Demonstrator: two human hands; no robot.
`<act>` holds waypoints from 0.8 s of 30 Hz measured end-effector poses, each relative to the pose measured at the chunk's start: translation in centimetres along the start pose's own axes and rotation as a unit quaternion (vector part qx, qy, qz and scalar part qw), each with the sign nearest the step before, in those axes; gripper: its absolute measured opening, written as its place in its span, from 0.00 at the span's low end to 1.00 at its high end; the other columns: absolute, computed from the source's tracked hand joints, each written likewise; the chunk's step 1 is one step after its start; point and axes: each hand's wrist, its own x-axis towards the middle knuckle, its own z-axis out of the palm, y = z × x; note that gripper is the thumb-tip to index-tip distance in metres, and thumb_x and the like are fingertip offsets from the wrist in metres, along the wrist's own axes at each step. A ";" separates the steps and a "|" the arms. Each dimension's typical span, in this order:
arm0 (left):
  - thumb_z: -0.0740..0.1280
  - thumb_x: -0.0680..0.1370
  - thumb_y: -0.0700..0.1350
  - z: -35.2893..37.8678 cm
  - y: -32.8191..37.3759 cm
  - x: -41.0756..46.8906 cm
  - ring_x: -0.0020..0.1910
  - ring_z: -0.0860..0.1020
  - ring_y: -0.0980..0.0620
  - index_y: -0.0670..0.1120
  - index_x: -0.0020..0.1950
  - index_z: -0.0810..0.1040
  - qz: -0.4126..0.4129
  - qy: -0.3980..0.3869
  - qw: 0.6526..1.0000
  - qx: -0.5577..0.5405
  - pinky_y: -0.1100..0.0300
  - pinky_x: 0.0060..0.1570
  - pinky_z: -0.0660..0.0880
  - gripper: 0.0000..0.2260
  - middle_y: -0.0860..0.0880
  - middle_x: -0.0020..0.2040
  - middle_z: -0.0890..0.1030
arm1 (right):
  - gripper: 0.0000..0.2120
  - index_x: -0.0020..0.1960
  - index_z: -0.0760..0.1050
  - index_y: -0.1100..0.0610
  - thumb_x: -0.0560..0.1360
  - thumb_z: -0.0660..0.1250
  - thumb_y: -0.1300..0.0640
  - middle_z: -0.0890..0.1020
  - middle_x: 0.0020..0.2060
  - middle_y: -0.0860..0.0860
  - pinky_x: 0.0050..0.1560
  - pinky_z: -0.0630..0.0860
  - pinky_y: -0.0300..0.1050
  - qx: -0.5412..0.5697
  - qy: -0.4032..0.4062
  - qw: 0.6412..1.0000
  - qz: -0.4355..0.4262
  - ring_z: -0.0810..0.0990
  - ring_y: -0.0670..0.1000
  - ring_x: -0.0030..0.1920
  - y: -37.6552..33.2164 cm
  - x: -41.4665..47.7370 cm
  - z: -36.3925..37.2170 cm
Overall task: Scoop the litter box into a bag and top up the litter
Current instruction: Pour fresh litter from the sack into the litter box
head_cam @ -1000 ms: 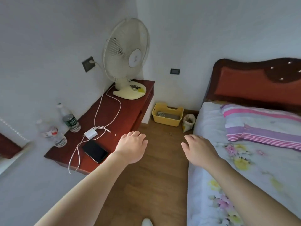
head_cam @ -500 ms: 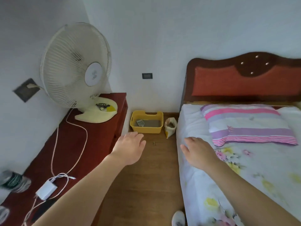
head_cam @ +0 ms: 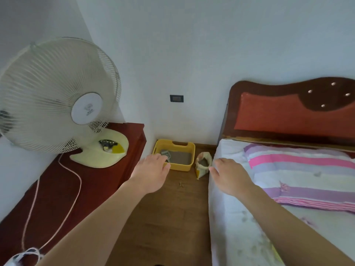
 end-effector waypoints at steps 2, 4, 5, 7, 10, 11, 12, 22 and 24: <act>0.51 0.84 0.54 -0.1 -0.1 2.6 0.70 0.69 0.49 0.49 0.75 0.66 0.003 -0.002 1.000 -0.002 0.50 0.70 0.67 0.21 0.50 0.71 0.72 | 0.19 0.58 0.75 0.53 0.83 0.50 0.45 0.81 0.52 0.50 0.55 0.77 0.48 -0.006 0.001 1.000 0.002 0.78 0.50 0.52 0.9 2.3 -0.1; 0.50 0.84 0.55 0.1 -0.3 5.2 0.72 0.68 0.50 0.49 0.76 0.65 0.011 -0.004 1.000 -0.001 0.51 0.71 0.65 0.21 0.50 0.73 0.70 | 0.19 0.60 0.75 0.53 0.83 0.50 0.44 0.81 0.54 0.49 0.56 0.77 0.46 -0.008 -0.003 1.000 0.006 0.79 0.50 0.53 1.8 4.6 0.0; 0.50 0.84 0.55 0.2 -0.5 6.6 0.72 0.67 0.50 0.50 0.76 0.65 0.014 -0.008 1.000 -0.001 0.51 0.72 0.65 0.22 0.50 0.74 0.70 | 0.20 0.61 0.75 0.52 0.82 0.50 0.44 0.80 0.56 0.49 0.57 0.77 0.45 -0.008 -0.008 1.000 0.012 0.79 0.50 0.55 2.2 5.8 0.1; 0.50 0.84 0.55 0.5 -1.1 9.7 0.73 0.67 0.50 0.50 0.76 0.64 0.017 -0.015 1.000 0.000 0.51 0.72 0.65 0.22 0.50 0.74 0.69 | 0.21 0.65 0.73 0.51 0.83 0.50 0.44 0.80 0.60 0.48 0.61 0.76 0.45 -0.004 -0.017 1.000 0.022 0.78 0.50 0.59 2.9 8.3 0.1; 0.50 0.84 0.55 1.2 -2.5 15.1 0.70 0.69 0.50 0.50 0.75 0.66 0.034 -0.021 0.999 -0.003 0.50 0.70 0.67 0.22 0.50 0.72 0.71 | 0.22 0.69 0.71 0.53 0.83 0.49 0.45 0.78 0.64 0.50 0.63 0.74 0.47 -0.007 -0.032 0.998 0.047 0.76 0.52 0.63 3.4 12.6 0.0; 0.50 0.84 0.55 1.3 -2.9 16.9 0.70 0.70 0.50 0.50 0.75 0.67 0.039 -0.024 0.999 -0.005 0.50 0.69 0.68 0.22 0.50 0.72 0.71 | 0.22 0.69 0.71 0.53 0.83 0.49 0.45 0.77 0.64 0.51 0.63 0.74 0.48 -0.011 -0.036 0.998 0.056 0.75 0.53 0.63 3.6 14.1 -0.1; 0.50 0.84 0.55 1.5 -3.2 18.7 0.69 0.70 0.50 0.49 0.74 0.67 0.045 -0.028 0.999 -0.008 0.50 0.69 0.68 0.22 0.50 0.71 0.72 | 0.22 0.69 0.71 0.53 0.83 0.49 0.45 0.77 0.64 0.51 0.64 0.73 0.48 -0.015 -0.041 0.997 0.063 0.75 0.53 0.63 3.8 15.4 -0.1; 0.52 0.84 0.55 0.8 -3.3 31.7 0.70 0.69 0.51 0.50 0.74 0.67 0.075 -0.057 0.996 -0.004 0.53 0.69 0.67 0.21 0.51 0.72 0.71 | 0.21 0.69 0.70 0.54 0.83 0.50 0.46 0.77 0.63 0.52 0.62 0.71 0.49 0.006 -0.063 0.993 0.101 0.75 0.54 0.62 7.2 25.3 -0.3; 0.52 0.84 0.56 1.3 -3.1 34.0 0.71 0.69 0.51 0.51 0.75 0.66 0.070 -0.065 0.995 0.004 0.54 0.69 0.67 0.21 0.52 0.73 0.71 | 0.21 0.67 0.71 0.54 0.83 0.50 0.46 0.78 0.62 0.52 0.61 0.72 0.49 0.014 -0.065 0.993 0.102 0.76 0.53 0.60 8.5 27.4 0.0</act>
